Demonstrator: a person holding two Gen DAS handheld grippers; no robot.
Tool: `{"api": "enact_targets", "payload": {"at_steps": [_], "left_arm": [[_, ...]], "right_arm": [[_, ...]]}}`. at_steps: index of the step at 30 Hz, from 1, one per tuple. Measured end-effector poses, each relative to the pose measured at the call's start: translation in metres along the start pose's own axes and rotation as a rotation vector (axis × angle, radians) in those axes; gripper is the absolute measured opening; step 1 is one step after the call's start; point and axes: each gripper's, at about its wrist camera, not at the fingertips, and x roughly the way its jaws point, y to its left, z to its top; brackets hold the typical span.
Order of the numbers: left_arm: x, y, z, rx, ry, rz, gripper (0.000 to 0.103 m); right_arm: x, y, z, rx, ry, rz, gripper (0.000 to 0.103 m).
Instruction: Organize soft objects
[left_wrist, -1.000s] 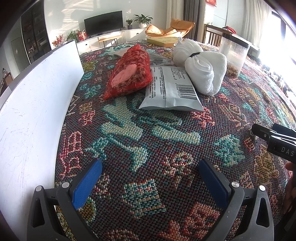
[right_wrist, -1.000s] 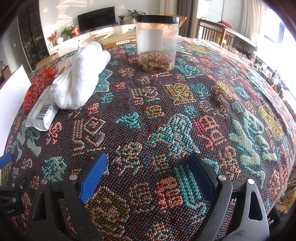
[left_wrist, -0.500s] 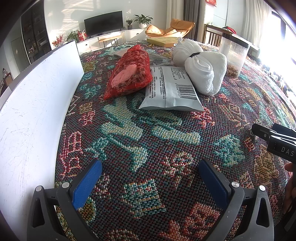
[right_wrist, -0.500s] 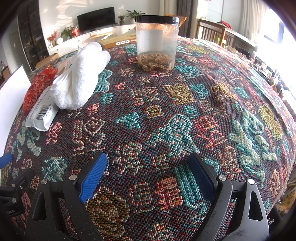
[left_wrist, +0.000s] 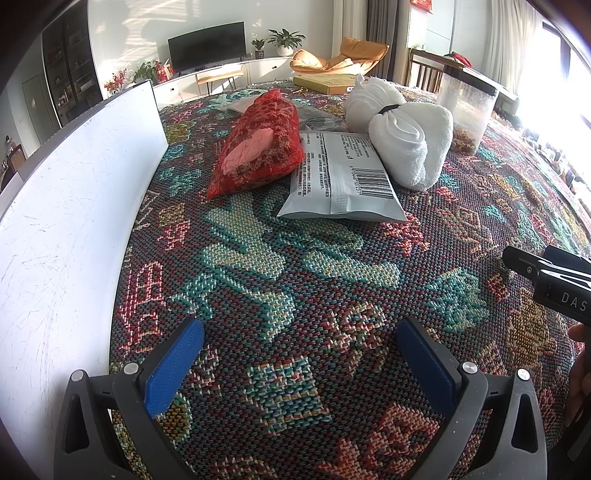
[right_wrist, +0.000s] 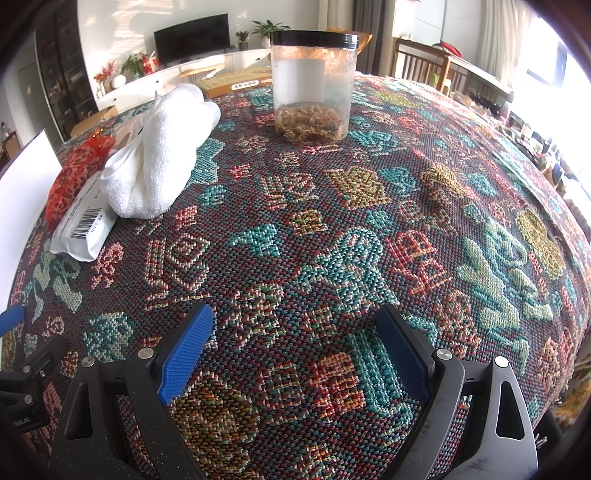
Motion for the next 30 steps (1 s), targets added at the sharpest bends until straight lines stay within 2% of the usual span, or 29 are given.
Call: {"api": "enact_targets", "payload": {"at_steps": [21,23,26,30], "left_arm": [[0.0,0.0,0.0,0.0,0.0,0.0,0.103],[0.0,0.0,0.0,0.0,0.0,0.0,0.103],[0.0,0.0,0.0,0.0,0.0,0.0,0.103],[0.0,0.0,0.0,0.0,-0.001,0.0,0.103]], "right_arm": [[0.0,0.0,0.0,0.0,0.0,0.003,0.092],[-0.001,-0.004,0.002,0.009,0.007,0.03,0.092],[-0.013,-0.017,0.012,0.077,-0.026,0.138,0.091],[-0.021,-0.007,0.046,0.081,-0.075,0.223,0.091]]}}
